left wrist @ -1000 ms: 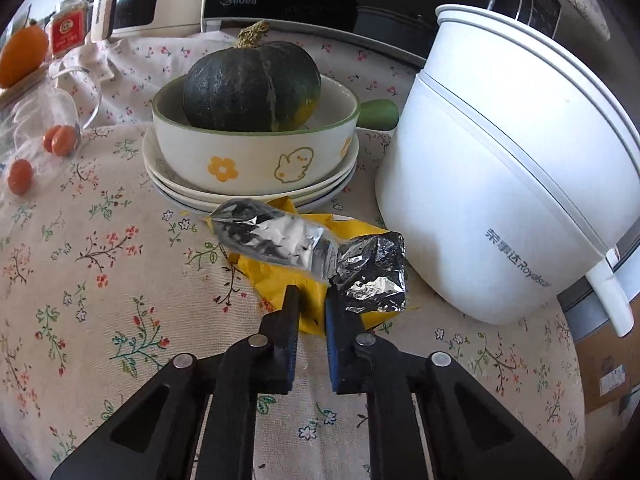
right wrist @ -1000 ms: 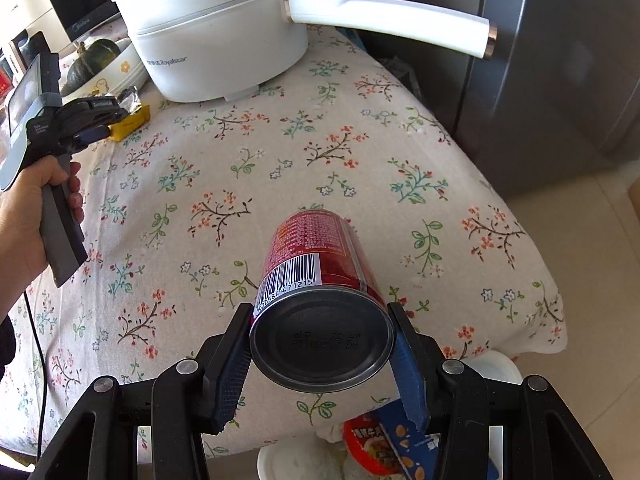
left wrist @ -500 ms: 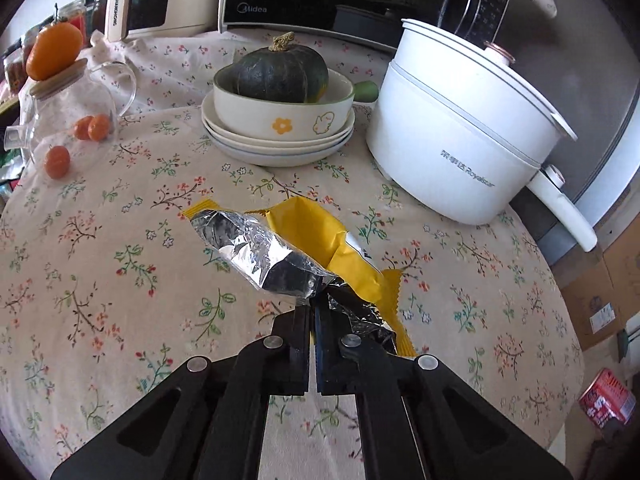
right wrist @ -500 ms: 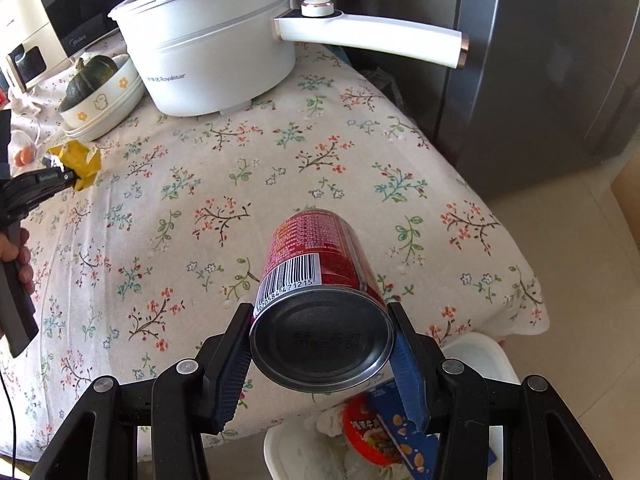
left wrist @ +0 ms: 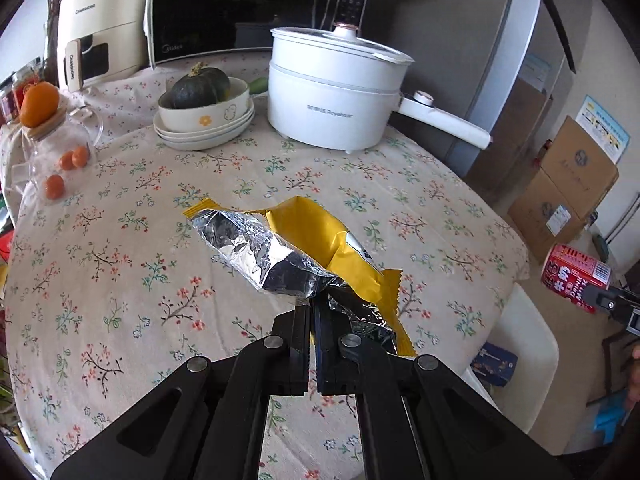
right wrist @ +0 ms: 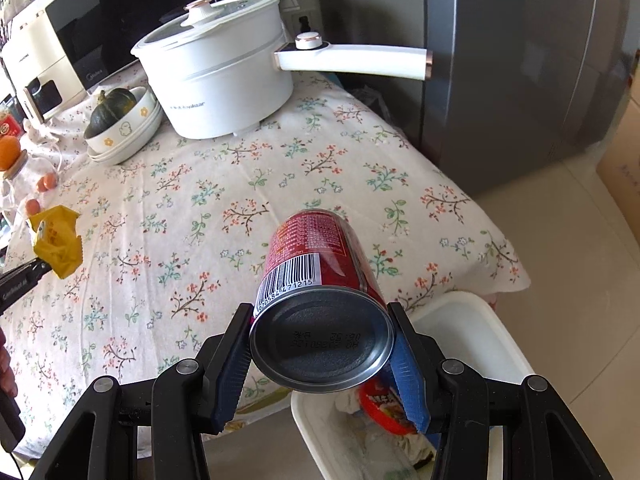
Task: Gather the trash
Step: 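Carry the yellow foil bag with the left tool over the bin while the right tool carries the can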
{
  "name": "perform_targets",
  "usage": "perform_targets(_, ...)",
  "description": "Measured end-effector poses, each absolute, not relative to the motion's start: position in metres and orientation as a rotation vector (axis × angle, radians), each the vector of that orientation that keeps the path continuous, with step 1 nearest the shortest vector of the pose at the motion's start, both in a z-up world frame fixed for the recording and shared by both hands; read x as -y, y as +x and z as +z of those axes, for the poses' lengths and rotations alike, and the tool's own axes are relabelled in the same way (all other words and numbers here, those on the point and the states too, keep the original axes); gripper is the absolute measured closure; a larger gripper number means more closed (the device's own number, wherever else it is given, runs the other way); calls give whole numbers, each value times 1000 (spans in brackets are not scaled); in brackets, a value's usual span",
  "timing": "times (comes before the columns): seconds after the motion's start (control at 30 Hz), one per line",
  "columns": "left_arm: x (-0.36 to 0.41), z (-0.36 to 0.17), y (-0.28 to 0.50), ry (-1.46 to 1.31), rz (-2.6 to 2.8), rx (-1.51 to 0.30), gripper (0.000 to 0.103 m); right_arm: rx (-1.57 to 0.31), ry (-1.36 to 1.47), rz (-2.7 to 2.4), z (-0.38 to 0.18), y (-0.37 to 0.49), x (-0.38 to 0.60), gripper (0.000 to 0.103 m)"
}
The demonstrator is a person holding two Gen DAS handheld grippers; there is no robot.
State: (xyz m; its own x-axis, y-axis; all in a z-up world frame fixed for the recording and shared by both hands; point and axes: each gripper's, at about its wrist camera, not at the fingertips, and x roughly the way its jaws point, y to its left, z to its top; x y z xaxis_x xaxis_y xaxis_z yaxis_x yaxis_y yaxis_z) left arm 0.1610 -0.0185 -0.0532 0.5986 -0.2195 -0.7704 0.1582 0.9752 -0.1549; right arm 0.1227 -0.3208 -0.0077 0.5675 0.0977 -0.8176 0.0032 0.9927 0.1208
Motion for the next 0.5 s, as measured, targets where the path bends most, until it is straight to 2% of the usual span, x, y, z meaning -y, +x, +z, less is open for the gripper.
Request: perform_targets(0.5, 116, -58, 88, 21, -530, -901, 102, -974, 195, -49, -19, 49, 382, 47)
